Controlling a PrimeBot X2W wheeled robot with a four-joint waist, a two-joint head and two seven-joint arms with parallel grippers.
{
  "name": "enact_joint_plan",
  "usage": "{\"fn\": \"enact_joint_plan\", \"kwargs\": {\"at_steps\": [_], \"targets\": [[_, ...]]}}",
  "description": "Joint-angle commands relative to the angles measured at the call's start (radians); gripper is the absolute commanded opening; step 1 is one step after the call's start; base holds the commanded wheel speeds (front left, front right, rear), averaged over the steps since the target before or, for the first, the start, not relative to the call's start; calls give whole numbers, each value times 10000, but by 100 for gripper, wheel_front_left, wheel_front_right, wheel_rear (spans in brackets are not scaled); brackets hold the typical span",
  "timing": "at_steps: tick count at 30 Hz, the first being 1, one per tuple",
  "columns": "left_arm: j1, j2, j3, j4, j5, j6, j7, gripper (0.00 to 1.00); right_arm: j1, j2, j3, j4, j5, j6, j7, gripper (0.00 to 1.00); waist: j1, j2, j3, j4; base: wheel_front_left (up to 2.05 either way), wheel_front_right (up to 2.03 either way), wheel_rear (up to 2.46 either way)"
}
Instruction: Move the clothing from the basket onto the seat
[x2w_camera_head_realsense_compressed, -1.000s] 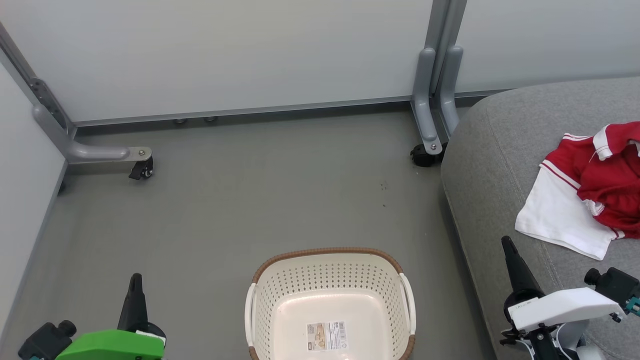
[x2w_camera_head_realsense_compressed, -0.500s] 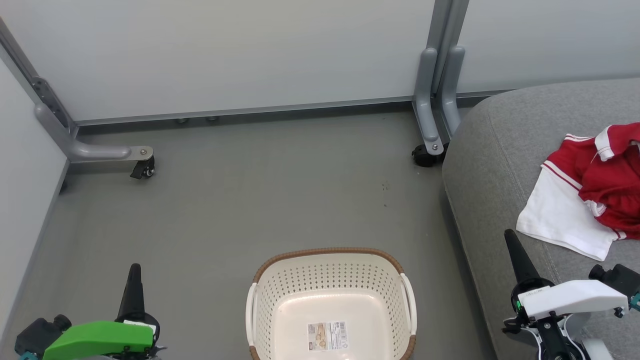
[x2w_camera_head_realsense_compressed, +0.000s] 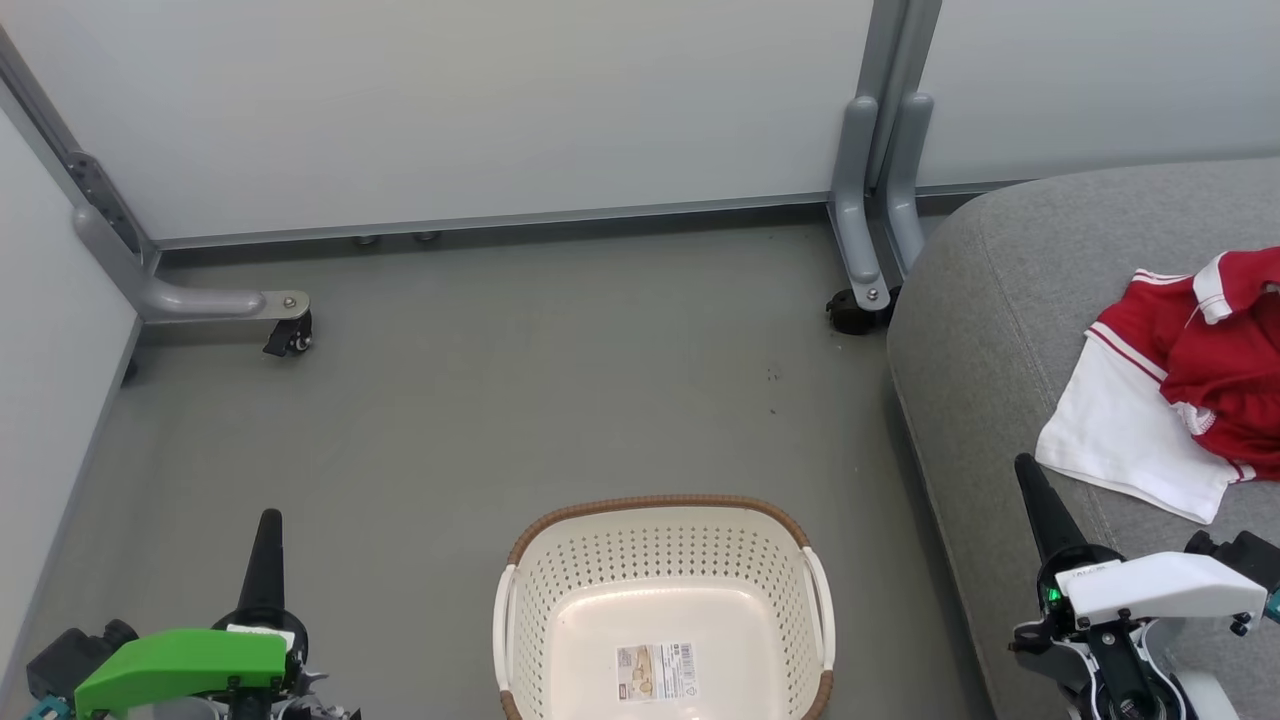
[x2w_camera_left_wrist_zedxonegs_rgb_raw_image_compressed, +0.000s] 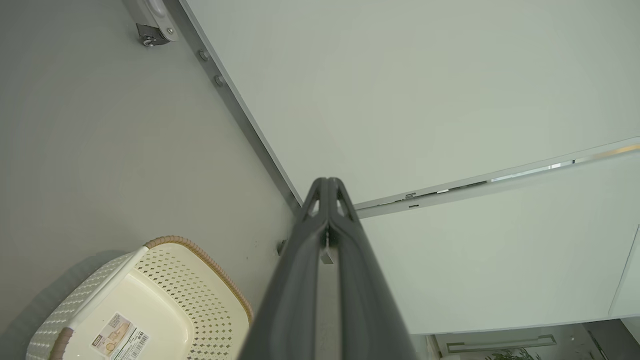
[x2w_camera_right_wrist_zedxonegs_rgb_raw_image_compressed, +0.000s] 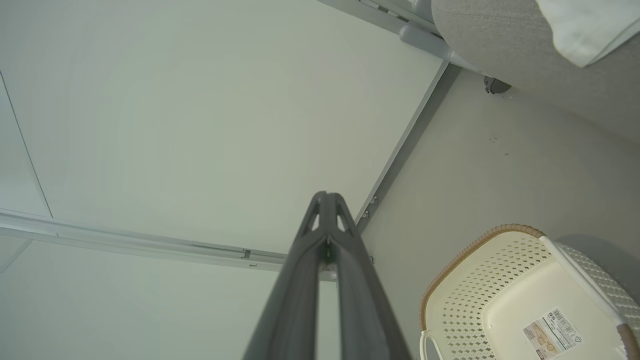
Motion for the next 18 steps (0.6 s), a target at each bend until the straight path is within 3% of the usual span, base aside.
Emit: {"fn": "enact_joint_plan", "kwargs": {"at_steps": [1, 18], "targets": [[-260, 14, 47, -32, -268, -52, 65, 0, -244, -58, -54, 4, 263, 4, 63, 0, 0, -1, 0, 4, 0, 0, 0], [-529, 9, 138, 3, -1661, -115, 442, 0, -494, -30, -261, 315, 1662, 4, 313, 0, 0, -1, -1, 52, 0, 0, 0]]}}
